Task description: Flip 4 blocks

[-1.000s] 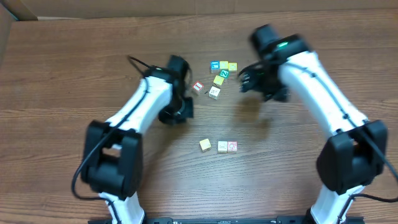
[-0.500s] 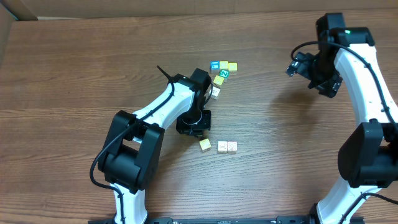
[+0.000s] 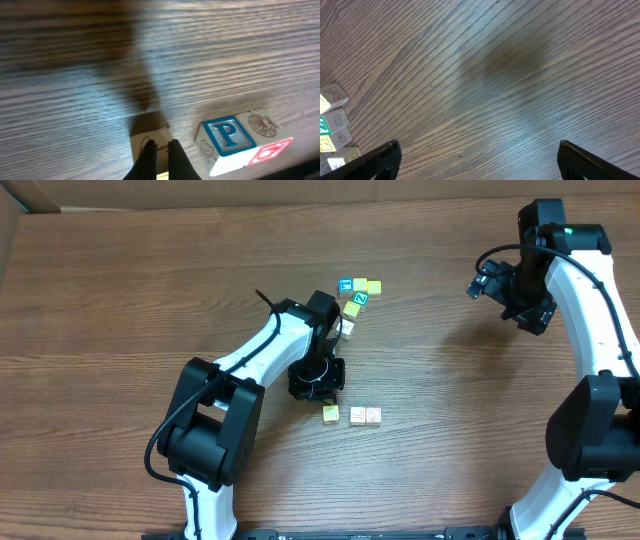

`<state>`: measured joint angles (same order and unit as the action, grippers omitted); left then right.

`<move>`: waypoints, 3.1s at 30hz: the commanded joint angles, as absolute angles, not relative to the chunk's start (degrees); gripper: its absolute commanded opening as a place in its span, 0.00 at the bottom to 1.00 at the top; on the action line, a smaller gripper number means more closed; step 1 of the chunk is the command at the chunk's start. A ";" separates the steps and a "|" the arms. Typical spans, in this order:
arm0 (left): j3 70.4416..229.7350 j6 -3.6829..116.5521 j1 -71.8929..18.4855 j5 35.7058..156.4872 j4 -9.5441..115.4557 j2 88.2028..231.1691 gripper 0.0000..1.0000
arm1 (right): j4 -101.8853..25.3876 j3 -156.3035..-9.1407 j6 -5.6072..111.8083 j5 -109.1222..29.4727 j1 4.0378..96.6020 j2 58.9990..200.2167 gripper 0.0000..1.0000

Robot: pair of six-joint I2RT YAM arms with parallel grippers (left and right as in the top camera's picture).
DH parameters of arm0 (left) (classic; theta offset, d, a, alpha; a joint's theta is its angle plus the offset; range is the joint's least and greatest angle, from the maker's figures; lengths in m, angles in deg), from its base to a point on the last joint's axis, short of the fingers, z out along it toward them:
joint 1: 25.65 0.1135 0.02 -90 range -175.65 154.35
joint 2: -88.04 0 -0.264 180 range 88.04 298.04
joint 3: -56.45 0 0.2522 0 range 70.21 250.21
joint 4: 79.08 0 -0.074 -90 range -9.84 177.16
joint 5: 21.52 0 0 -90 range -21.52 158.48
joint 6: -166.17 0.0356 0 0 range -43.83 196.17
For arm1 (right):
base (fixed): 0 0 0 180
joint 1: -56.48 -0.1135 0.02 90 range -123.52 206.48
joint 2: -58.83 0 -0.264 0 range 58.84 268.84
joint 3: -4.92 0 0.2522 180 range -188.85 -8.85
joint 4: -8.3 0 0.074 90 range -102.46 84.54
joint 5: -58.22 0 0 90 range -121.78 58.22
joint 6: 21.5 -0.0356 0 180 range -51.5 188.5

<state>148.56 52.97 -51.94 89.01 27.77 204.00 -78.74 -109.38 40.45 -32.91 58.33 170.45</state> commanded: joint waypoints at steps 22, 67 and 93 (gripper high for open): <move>147.07 47.07 -52.72 76.34 25.21 203.06 0.04 | -78.56 -109.55 40.90 -32.93 58.37 169.16 1.00; 147.16 41.82 -56.44 77.74 28.66 202.73 0.04 | -78.56 -109.55 40.90 -32.93 58.37 169.16 1.00; 177.56 83.31 -47.44 64.78 29.67 205.95 0.59 | -78.56 -109.55 40.90 -32.93 58.37 169.16 1.00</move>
